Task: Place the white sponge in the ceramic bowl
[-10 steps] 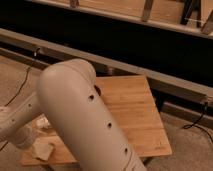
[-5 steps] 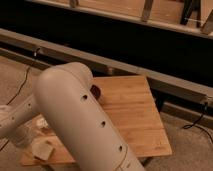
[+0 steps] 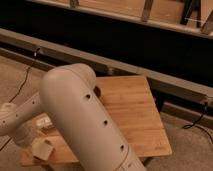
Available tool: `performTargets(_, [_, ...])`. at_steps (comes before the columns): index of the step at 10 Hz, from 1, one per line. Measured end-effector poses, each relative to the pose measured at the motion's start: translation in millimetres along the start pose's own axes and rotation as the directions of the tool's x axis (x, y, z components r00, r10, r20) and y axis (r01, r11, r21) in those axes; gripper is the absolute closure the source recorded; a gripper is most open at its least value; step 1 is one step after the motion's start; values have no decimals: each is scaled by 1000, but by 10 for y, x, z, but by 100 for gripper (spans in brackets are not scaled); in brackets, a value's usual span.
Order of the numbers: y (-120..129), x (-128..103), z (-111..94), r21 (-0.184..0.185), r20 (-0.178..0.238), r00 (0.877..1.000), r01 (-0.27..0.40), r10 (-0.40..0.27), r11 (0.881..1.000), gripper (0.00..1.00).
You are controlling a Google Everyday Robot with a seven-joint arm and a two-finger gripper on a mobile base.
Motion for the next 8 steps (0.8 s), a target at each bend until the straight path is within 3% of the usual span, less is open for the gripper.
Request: performTargets(8, [114,110,65,-17,-46,998,40,-40,999,35])
